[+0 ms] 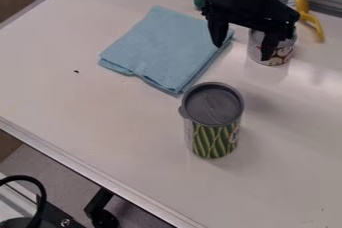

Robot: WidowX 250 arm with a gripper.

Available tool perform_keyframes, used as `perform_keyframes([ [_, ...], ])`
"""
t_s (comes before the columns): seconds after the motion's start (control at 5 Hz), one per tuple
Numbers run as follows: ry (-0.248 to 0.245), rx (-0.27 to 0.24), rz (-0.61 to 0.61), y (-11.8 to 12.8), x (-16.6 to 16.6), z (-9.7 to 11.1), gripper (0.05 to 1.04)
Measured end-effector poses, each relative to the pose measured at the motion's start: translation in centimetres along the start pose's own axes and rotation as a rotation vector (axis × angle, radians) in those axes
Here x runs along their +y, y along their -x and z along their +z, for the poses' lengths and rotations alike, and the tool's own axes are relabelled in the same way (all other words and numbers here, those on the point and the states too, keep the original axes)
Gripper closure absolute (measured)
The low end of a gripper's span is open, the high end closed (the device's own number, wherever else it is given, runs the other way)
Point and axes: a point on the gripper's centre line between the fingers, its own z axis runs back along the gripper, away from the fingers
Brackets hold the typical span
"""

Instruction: Move the can to the bottom side of the blue cloth

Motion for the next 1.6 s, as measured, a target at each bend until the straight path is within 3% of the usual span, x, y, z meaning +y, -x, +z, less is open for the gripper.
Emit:
perform_keyframes([
  [0.2,-0.001,0.032,0.008,0.6,0.0,-0.8,0.085],
  [0.4,0.050,0.065,0.089,1.6,-0.7,-0.5,0.085],
  [1.0,0.003,0.198,0.706,3.2,-0.6,2.1,0.085],
  [1.2,0.008,0.202,0.966,4.3,-1.1,2.4,0.085],
  [1.6,-0.013,0.175,1.368,6.9,-2.2,3.4,0.085],
])
